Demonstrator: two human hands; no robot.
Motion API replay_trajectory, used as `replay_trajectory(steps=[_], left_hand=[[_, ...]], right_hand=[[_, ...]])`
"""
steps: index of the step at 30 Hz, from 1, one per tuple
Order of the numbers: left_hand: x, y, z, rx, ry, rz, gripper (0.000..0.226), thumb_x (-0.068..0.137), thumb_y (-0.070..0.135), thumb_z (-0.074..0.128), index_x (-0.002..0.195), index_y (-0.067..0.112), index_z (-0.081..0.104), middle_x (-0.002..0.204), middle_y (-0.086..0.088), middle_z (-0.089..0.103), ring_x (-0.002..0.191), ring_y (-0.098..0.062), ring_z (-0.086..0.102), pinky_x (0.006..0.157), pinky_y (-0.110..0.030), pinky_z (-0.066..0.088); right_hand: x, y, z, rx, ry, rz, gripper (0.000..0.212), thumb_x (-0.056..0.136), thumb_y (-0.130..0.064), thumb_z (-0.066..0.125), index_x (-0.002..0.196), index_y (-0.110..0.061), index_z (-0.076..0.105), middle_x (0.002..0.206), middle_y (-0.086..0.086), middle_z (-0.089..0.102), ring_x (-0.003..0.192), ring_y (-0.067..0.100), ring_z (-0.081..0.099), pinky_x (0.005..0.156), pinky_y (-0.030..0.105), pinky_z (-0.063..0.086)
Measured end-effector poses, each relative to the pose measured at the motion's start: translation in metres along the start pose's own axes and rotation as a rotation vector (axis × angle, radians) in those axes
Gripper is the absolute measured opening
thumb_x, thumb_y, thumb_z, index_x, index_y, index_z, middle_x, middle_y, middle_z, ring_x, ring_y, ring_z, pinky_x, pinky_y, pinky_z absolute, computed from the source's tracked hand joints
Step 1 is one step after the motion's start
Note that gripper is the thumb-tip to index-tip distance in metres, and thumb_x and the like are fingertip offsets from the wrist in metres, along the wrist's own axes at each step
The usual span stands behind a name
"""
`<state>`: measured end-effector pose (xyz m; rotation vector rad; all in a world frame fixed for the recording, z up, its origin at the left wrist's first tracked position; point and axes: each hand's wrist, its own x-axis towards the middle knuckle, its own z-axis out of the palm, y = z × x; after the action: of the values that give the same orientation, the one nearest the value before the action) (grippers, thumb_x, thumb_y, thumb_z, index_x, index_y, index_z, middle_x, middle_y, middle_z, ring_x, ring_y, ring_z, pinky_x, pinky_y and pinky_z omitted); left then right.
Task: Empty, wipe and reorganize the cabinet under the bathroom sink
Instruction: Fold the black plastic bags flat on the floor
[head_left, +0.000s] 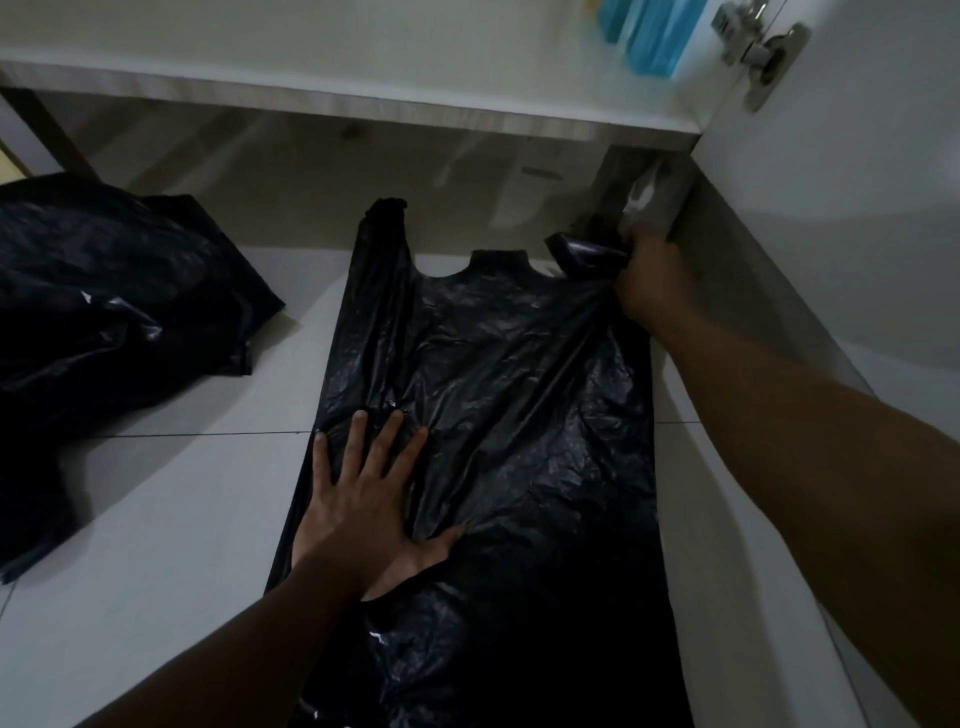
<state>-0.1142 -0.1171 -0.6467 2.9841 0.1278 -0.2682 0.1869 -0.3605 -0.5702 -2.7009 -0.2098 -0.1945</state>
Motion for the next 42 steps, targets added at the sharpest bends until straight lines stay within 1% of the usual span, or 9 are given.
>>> replay_trajectory(steps=[7,11,15,20,26,30,32,37,42], left_hand=[[0.0,0.0,0.001,-0.004,0.015,0.0,0.112,0.066,0.099,0.016,0.156,0.037,-0.007,0.164,0.006,-0.019,0.145,-0.025,-0.033,0.117,-0.059,-0.013],[0.0,0.001,0.002,-0.015,0.026,-0.002,0.112,0.066,0.099,0.016,0.157,0.037,-0.005,0.164,0.005,-0.017,0.146,-0.025,-0.031,0.118,-0.059,-0.011],[0.0,0.0,0.002,0.001,0.019,-0.002,0.112,0.066,0.1,0.014,0.156,0.037,-0.01,0.163,0.006,-0.021,0.145,-0.025,-0.034,0.117,-0.059,-0.012],[0.0,0.0,0.003,-0.001,0.031,0.001,0.111,0.067,0.098,0.015,0.156,0.037,-0.008,0.164,0.006,-0.019,0.146,-0.025,-0.031,0.118,-0.059,-0.01],[-0.001,0.0,0.003,0.011,0.024,0.004,0.114,0.065,0.1,0.015,0.156,0.037,-0.011,0.163,0.006,-0.021,0.146,-0.024,-0.032,0.118,-0.059,-0.01],[-0.001,0.0,0.003,0.004,0.028,0.0,0.116,0.063,0.102,0.015,0.156,0.037,-0.01,0.163,0.006,-0.022,0.146,-0.024,-0.032,0.118,-0.059,-0.01],[-0.001,0.0,0.003,0.004,0.024,-0.003,0.117,0.062,0.102,0.014,0.155,0.037,-0.011,0.162,0.007,-0.023,0.145,-0.024,-0.033,0.118,-0.059,-0.011],[-0.001,0.0,0.002,0.0,0.031,0.004,0.116,0.062,0.103,0.011,0.155,0.037,-0.013,0.163,0.006,-0.022,0.145,-0.024,-0.033,0.118,-0.059,-0.011],[0.0,-0.001,0.004,0.0,0.041,0.008,0.116,0.064,0.102,0.015,0.157,0.035,-0.002,0.165,0.005,-0.011,0.149,-0.025,-0.024,0.119,-0.06,-0.006]], right_hand=[[0.006,-0.002,0.003,0.082,0.005,0.039,0.034,0.083,-0.002,0.057,0.116,-0.007,0.056,0.107,0.012,0.059,0.097,0.024,0.057,0.082,0.03,0.047],[0.013,-0.018,-0.007,0.688,0.074,0.335,0.014,0.086,-0.008,0.058,0.099,-0.011,0.061,0.087,0.004,0.063,0.091,0.022,0.061,0.067,0.022,0.051],[0.018,-0.021,-0.018,1.07,0.017,0.531,0.015,0.086,-0.009,0.06,0.096,-0.019,0.063,0.104,0.01,0.067,0.096,0.027,0.066,0.083,0.042,0.059],[0.015,-0.019,-0.021,1.25,-0.012,0.56,0.039,0.085,0.015,0.037,0.086,-0.013,0.064,0.093,0.013,0.065,0.083,0.027,0.065,0.067,0.035,0.058],[0.019,-0.006,-0.018,1.363,0.078,0.615,0.043,0.081,0.011,0.041,0.108,-0.006,0.07,0.112,0.022,0.068,0.1,0.039,0.067,0.084,0.05,0.057],[0.015,-0.002,-0.016,1.253,0.138,0.684,0.015,0.08,-0.005,0.052,0.078,-0.005,0.067,0.08,0.013,0.064,0.066,0.024,0.062,0.061,0.038,0.058],[0.016,0.003,-0.014,1.181,0.126,0.692,0.019,0.081,-0.007,0.047,0.064,-0.011,0.054,0.068,0.011,0.052,0.049,0.019,0.05,0.046,0.025,0.043],[0.012,0.006,-0.007,1.065,0.026,0.702,0.006,0.085,-0.023,0.064,0.089,-0.018,0.064,0.095,0.004,0.067,0.087,0.018,0.066,0.074,0.029,0.057],[0.013,0.009,0.014,0.417,0.149,0.267,0.03,0.078,-0.038,0.072,0.092,-0.016,0.059,0.095,0.007,0.066,0.09,0.022,0.064,0.08,0.035,0.055]])
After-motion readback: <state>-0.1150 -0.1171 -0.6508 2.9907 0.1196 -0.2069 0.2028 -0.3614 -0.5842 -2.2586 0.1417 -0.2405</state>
